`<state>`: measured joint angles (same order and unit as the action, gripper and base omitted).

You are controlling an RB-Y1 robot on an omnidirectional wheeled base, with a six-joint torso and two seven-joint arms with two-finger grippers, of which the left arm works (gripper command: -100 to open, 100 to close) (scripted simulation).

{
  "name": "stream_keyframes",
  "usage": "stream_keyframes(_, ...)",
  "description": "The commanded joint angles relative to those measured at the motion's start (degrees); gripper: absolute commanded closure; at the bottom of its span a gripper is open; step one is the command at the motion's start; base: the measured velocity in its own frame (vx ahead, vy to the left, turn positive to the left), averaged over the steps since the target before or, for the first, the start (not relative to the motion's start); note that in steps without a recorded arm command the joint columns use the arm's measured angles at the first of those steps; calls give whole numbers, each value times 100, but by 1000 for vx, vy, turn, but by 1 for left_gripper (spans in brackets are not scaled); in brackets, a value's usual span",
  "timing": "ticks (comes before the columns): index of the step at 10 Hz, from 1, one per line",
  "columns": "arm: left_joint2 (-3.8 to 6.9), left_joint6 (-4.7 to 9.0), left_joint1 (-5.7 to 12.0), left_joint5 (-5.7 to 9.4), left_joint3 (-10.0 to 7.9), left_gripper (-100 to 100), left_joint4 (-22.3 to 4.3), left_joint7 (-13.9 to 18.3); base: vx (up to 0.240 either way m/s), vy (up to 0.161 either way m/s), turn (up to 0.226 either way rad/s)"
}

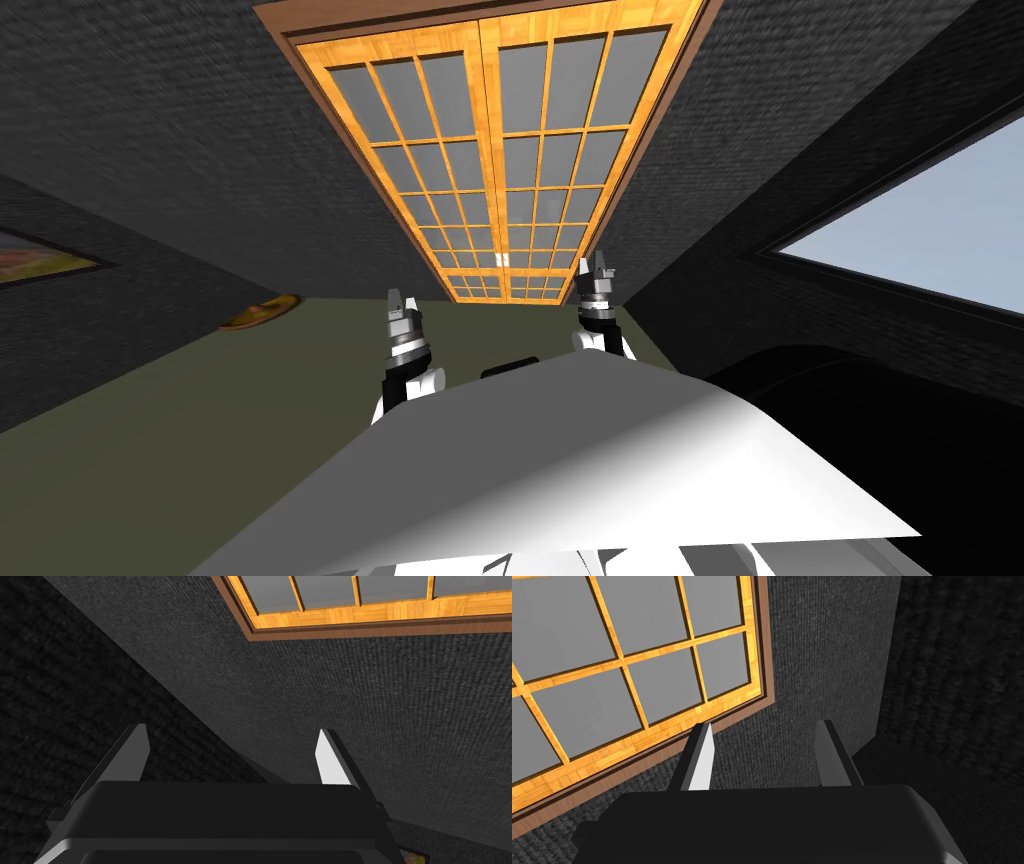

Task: Pull the door open

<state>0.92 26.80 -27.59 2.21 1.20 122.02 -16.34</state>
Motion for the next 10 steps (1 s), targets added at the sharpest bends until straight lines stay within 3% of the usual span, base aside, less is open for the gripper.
stream_keyframes(1,55,74,66,-43,-60,-100,-237,-184,103,-30,-84)
stream_keyframes(9,233,344,315,-250,-287,-100,-1206,-962,95,-23,-66)
stream_keyframes(10,233,344,315,-250,-287,-100,-1206,-962,61,-23,-22)
